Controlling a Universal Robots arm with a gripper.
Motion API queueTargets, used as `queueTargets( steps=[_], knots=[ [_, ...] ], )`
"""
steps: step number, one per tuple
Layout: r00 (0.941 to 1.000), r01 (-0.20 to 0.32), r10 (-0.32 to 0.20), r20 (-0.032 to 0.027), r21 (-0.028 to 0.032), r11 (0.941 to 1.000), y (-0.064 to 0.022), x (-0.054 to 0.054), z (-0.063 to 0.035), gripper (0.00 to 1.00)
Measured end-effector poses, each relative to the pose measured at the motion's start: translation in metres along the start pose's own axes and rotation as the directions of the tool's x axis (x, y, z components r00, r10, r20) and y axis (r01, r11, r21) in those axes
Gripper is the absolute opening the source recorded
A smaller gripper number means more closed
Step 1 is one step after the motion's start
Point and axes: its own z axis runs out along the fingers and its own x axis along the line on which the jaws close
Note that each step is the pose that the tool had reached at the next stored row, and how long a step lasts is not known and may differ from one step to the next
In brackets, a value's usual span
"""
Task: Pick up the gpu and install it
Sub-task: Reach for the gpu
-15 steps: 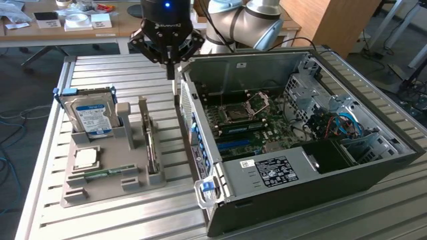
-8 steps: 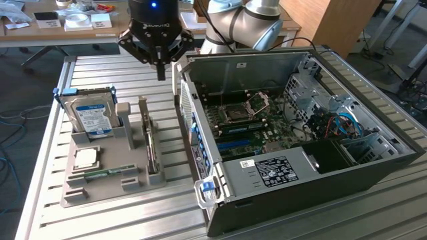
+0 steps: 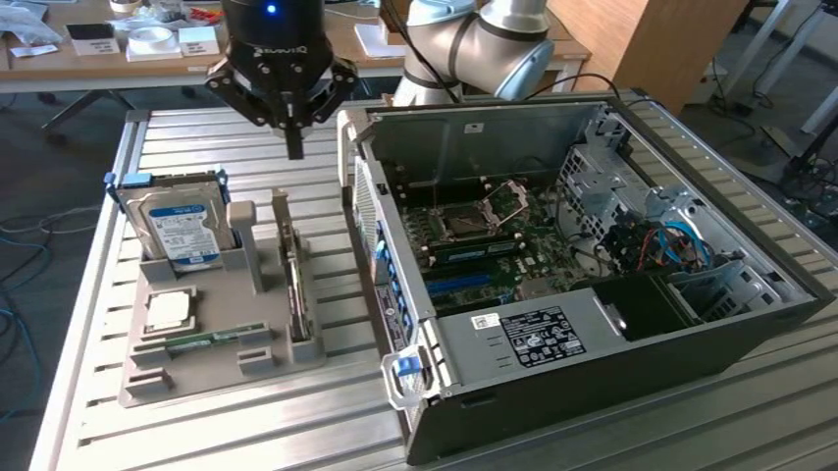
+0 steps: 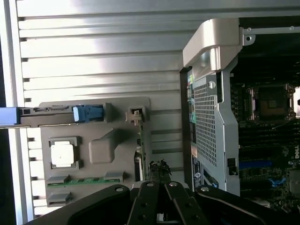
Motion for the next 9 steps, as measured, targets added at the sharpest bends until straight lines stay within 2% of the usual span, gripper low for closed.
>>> queueTargets(
  steps=[9],
  knots=[
    [1.0, 0.0, 0.0, 0.0, 0.0, 1.0, -0.0013, 0.024, -0.0004, 0.11]
  ],
)
